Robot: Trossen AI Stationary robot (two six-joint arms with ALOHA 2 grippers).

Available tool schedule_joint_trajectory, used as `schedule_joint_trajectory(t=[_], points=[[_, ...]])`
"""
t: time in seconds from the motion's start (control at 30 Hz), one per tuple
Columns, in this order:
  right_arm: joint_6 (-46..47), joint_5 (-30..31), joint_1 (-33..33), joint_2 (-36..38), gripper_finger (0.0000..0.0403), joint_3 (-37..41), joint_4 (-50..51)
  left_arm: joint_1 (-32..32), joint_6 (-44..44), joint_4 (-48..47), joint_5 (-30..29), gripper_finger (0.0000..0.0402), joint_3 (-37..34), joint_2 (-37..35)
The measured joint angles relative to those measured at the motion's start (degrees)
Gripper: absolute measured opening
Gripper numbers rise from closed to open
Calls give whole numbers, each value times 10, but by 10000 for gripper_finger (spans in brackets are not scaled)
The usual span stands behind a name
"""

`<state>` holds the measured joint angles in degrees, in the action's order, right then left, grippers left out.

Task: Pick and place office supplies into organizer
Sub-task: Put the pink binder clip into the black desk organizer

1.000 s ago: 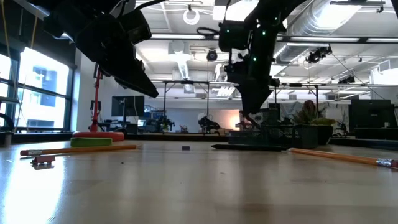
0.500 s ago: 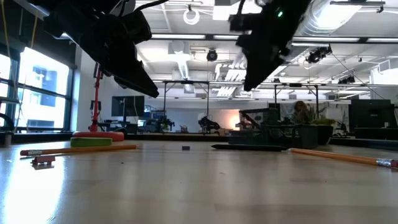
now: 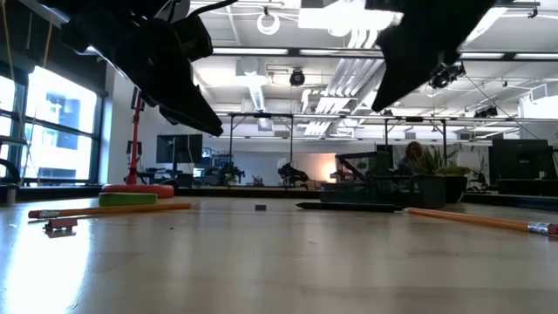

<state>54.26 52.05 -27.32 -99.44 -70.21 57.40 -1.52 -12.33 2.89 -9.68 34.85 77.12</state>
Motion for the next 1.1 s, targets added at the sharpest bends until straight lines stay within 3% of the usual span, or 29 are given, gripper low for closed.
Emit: schedule_joint_trajectory(t=[0.2,0.4,0.5,0.67,0.83,1.0,1.1], points=[[8,38,37,0,133,81,-63,-5,-65,-47,2,156,0,0],[-75,84,67,0,133,112,-156,-4,-146,-69,-27,156,0,0],[-141,89,81,0,133,112,-198,-7,-163,-71,-6,156,0,0],[-209,59,95,0,133,112,-219,-68,-70,-83,47,146,0,0],[-254,-24,86,0,133,116,-278,-141,6,-104,77,125,25,0],[-394,-200,59,0,133,168,-478,-191,34,-150,36,113,66,0],[-432,-286,56,0,133,196,-574,-211,31,-179,-10,117,87,9]])
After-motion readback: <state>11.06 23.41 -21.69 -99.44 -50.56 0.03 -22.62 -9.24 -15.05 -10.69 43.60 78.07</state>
